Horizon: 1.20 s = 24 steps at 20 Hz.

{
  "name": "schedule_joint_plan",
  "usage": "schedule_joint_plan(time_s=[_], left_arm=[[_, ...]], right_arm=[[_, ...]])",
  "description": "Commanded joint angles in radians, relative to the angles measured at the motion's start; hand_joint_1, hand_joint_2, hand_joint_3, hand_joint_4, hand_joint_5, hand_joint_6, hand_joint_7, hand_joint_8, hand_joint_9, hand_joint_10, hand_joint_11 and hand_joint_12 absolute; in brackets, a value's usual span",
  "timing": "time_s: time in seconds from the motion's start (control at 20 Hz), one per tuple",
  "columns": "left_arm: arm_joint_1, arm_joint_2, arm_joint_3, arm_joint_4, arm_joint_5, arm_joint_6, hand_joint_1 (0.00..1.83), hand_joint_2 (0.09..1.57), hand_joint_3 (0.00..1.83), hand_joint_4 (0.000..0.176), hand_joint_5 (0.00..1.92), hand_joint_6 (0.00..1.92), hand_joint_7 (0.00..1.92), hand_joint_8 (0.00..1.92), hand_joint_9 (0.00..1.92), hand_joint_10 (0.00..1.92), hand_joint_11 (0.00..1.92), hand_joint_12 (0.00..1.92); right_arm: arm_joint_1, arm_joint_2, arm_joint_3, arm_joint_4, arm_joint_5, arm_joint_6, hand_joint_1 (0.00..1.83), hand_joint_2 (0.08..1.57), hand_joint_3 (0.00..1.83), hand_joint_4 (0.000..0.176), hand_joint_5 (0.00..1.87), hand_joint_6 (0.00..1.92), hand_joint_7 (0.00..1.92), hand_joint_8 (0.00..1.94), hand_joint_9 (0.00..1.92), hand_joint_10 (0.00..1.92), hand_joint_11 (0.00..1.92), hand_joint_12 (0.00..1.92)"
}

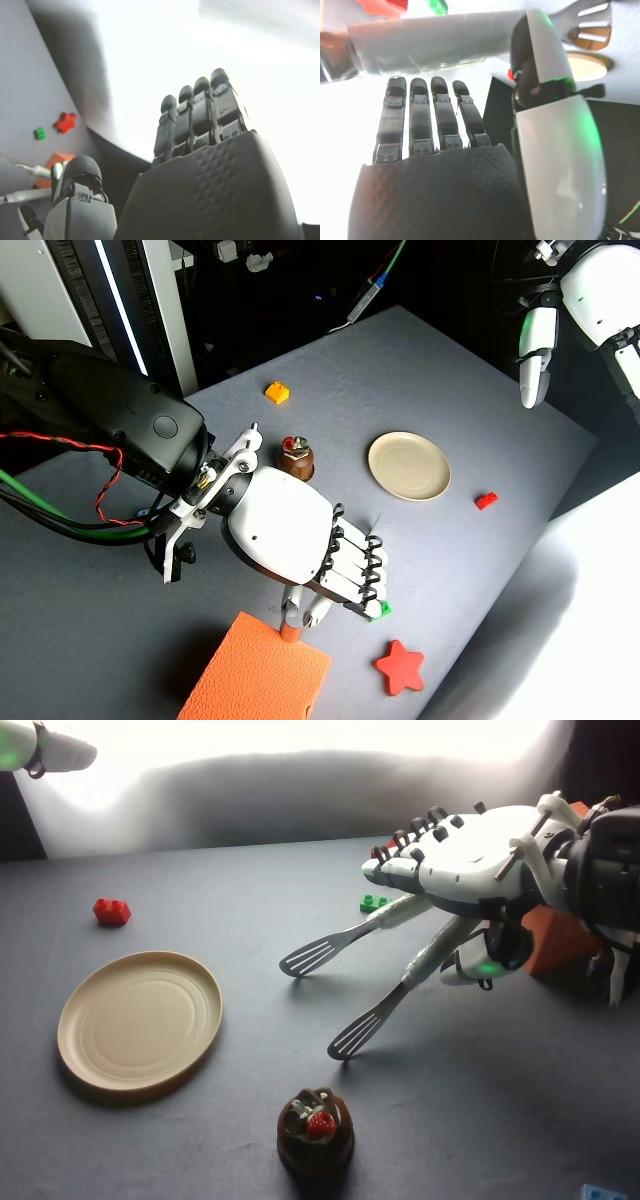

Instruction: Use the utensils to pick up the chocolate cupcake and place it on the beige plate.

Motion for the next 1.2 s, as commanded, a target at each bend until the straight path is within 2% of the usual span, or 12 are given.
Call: schedule_joint_plan(time_s=[0.0, 0.05, 0.15, 0.2, 0.3, 0.45, 0.5, 0.6, 0.8, 0.9, 1.05, 1.15], left_arm=[[-0.008, 0.014, -0.001, 0.000, 0.029, 0.002, 0.00, 1.12, 0.00, 0.000, 0.08, 0.00, 0.06, 0.00, 0.04, 0.00, 0.00, 0.04], [-0.008, 0.014, -0.001, 0.000, 0.029, 0.002, 0.00, 1.12, 0.00, 0.000, 0.10, 0.00, 0.08, 0.00, 0.06, 0.00, 0.00, 0.13], [-0.008, 0.015, -0.001, -0.001, 0.029, 0.002, 0.00, 1.12, 0.00, 0.000, 0.12, 0.00, 0.10, 0.00, 0.08, 0.00, 0.00, 0.20], [-0.008, 0.015, -0.001, -0.001, 0.029, 0.002, 0.00, 1.12, 0.00, 0.000, 0.12, 0.00, 0.10, 0.00, 0.08, 0.00, 0.00, 0.18], [-0.008, 0.014, -0.001, -0.001, 0.029, 0.002, 0.00, 1.12, 0.00, 0.000, 0.10, 0.00, 0.08, 0.00, 0.05, 0.00, 0.00, 0.13], [-0.007, 0.014, -0.001, -0.001, 0.029, 0.002, 0.00, 1.11, 0.00, 0.000, 0.13, 0.00, 0.11, 0.00, 0.08, 0.00, 0.00, 0.19], [-0.007, 0.014, -0.001, -0.001, 0.029, 0.002, 0.00, 1.11, 0.00, 0.000, 0.12, 0.00, 0.10, 0.00, 0.08, 0.00, 0.00, 0.19], [-0.006, 0.014, -0.001, -0.001, 0.030, 0.002, 0.00, 1.11, 0.00, 0.000, 0.11, 0.00, 0.09, 0.00, 0.07, 0.00, 0.00, 0.12], [-0.006, 0.014, -0.001, -0.001, 0.031, 0.002, 0.00, 1.11, 0.00, 0.000, 0.11, 0.00, 0.09, 0.00, 0.07, 0.00, 0.00, 0.11], [-0.006, 0.013, -0.001, -0.001, 0.032, 0.002, 0.00, 1.11, 0.00, 0.000, 0.13, 0.00, 0.12, 0.00, 0.10, 0.00, 0.00, 0.20], [-0.005, 0.014, -0.002, -0.001, 0.032, 0.002, 0.00, 1.11, 0.00, 0.000, 0.10, 0.00, 0.09, 0.00, 0.07, 0.00, 0.00, 0.09], [-0.004, 0.014, -0.002, -0.001, 0.034, 0.002, 0.00, 1.12, 0.00, 0.000, 0.15, 0.00, 0.14, 0.00, 0.11, 0.00, 0.00, 0.25]], right_arm=[[0.009, 0.009, -0.006, -0.028, -0.018, -0.002, 0.96, 1.06, 0.01, 0.000, 0.00, 0.00, 0.00, 0.00, 0.00, 0.00, 0.00, 0.07], [0.009, 0.009, -0.007, -0.030, -0.016, -0.002, 0.91, 1.07, 0.00, 0.000, 0.00, 0.00, 0.00, 0.00, 0.00, 0.00, 0.00, 0.11], [0.010, 0.010, -0.007, -0.043, -0.008, -0.002, 0.96, 1.04, 0.00, 0.000, 0.01, 0.00, 0.00, 0.00, 0.01, 0.00, 0.00, 0.10], [0.006, 0.010, -0.007, -0.050, -0.008, -0.002, 0.95, 1.04, 0.00, 0.000, 0.02, 0.00, 0.01, 0.00, 0.02, 0.00, 0.00, 0.13], [-0.004, 0.009, -0.007, -0.051, -0.008, -0.002, 0.95, 1.06, 0.00, 0.000, 0.00, 0.00, 0.00, 0.00, 0.00, 0.00, 0.00, 0.04], [-0.018, 0.004, -0.002, -0.065, -0.005, -0.002, 0.94, 1.06, 0.00, 0.000, 0.02, 0.01, 0.01, 0.00, 0.02, 0.01, 0.04, 0.05], [-0.017, 0.003, 0.000, -0.065, -0.005, -0.002, 0.91, 1.06, 0.00, 0.000, 0.01, 0.00, 0.01, 0.00, 0.02, 0.00, 0.01, 0.15], [-0.015, 0.002, 0.003, -0.065, -0.005, -0.002, 0.91, 1.07, 0.00, 0.000, 0.00, 0.00, 0.00, 0.00, 0.00, 0.00, 0.00, 0.07], [-0.025, -0.001, 0.013, -0.065, -0.011, -0.002, 0.93, 1.06, 0.00, 0.000, 0.00, 0.00, 0.01, 0.00, 0.03, 0.00, 0.00, 0.09], [-0.030, -0.002, 0.016, -0.065, -0.013, -0.002, 0.96, 1.05, 0.00, 0.000, 0.01, 0.00, 0.03, 0.01, 0.04, 0.01, 0.00, 0.10], [-0.036, -0.007, 0.023, -0.065, -0.015, -0.002, 0.96, 1.04, 0.00, 0.000, 0.03, 0.00, 0.04, 0.00, 0.05, 0.00, 0.00, 0.11], [-0.036, -0.011, 0.030, -0.065, -0.015, -0.002, 0.97, 1.03, 0.00, 0.000, 0.04, 0.01, 0.05, 0.01, 0.04, 0.00, 0.00, 0.10]])
